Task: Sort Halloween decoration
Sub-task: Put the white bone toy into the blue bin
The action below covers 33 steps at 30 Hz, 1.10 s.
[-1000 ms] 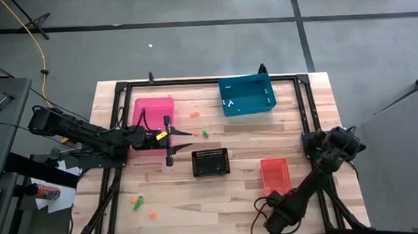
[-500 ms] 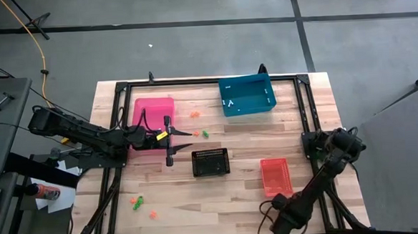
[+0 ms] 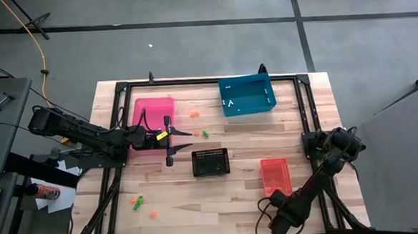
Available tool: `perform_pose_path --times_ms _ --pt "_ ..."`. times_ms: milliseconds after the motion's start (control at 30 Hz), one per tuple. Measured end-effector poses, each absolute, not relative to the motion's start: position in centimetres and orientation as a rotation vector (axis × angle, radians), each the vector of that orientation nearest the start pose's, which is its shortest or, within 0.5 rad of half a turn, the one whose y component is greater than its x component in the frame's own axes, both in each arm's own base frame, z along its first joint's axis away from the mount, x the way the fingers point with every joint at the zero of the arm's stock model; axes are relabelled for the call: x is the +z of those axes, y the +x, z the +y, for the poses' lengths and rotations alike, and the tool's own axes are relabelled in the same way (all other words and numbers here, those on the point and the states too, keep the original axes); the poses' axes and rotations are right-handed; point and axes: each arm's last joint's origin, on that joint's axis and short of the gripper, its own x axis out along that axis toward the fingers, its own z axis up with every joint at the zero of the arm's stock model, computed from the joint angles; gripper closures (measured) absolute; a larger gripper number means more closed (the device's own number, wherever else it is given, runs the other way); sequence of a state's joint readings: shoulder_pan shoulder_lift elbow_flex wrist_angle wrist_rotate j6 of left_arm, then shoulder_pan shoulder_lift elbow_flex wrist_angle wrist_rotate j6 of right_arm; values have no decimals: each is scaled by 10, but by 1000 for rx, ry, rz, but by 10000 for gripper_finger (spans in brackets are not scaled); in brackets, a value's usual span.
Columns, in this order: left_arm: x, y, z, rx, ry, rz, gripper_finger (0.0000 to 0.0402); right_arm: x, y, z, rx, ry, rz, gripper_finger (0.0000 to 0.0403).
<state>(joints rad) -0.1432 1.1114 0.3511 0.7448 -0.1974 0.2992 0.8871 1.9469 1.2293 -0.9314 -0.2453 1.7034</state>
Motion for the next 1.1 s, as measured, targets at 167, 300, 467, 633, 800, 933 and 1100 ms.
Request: perform_pose_path --times_ms 167,300,467,633,800,933,1100 --pt "213 217 -25 51 301 24 258 138 210 259 -643 643 1733 290" --pt "213 217 -25 51 302 24 258 147 211 258 -630 635 1705 290" --pt "213 217 -25 51 303 30 258 180 204 259 -666 605 1634 290" --pt "213 217 -25 50 303 30 258 202 196 257 -681 624 1547 290" --pt "212 217 -25 50 303 31 258 205 200 262 -603 658 1481 290" --pt "212 217 -25 50 303 31 258 205 206 264 -554 674 1412 290" --pt "212 217 -26 50 303 32 258 203 212 260 -595 681 1375 286"
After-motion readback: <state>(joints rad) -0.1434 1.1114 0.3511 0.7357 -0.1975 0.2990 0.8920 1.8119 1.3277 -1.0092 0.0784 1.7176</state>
